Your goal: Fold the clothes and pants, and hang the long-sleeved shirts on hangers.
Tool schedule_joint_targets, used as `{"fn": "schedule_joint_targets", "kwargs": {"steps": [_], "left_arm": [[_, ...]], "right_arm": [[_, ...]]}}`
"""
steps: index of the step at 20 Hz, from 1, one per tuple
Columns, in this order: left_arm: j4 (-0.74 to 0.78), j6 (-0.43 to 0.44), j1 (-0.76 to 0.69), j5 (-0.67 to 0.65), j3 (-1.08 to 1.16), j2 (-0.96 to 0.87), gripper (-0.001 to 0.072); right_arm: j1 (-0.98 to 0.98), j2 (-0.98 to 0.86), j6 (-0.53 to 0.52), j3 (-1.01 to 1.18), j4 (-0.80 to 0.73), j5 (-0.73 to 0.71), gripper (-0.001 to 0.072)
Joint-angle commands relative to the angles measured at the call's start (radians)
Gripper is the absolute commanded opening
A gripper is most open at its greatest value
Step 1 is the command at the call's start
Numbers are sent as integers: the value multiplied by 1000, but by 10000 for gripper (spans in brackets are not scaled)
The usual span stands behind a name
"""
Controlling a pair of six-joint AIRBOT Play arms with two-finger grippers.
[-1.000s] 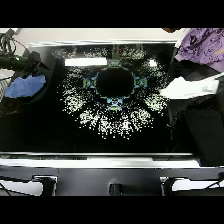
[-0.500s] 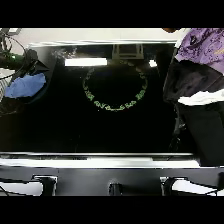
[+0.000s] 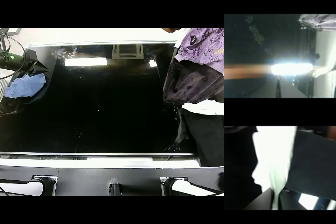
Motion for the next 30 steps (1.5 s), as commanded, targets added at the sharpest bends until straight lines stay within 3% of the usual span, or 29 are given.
{"fn": "schedule_joint_targets", "kwargs": {"steps": [1, 6, 9, 12, 21, 30], "left_arm": [[1, 4, 0, -5, 0, 1, 17], [1, 3, 0, -5, 0, 1, 17], [1, 4, 0, -5, 0, 1, 17], [1, 4, 0, -5, 0, 1, 16], [1, 4, 0, -5, 0, 1, 17], [1, 4, 0, -5, 0, 1, 17]], "right_arm": [[0, 4, -13, -20, -96, 114, 24], [1, 55, -95, -333, -272, 153, 26], [0, 136, -79, -544, -391, 66, 26], [0, 158, -72, -650, -418, -11, 26], [0, 158, -38, -749, -444, -85, 27], [1, 158, -26, -757, -450, -68, 27]]}}
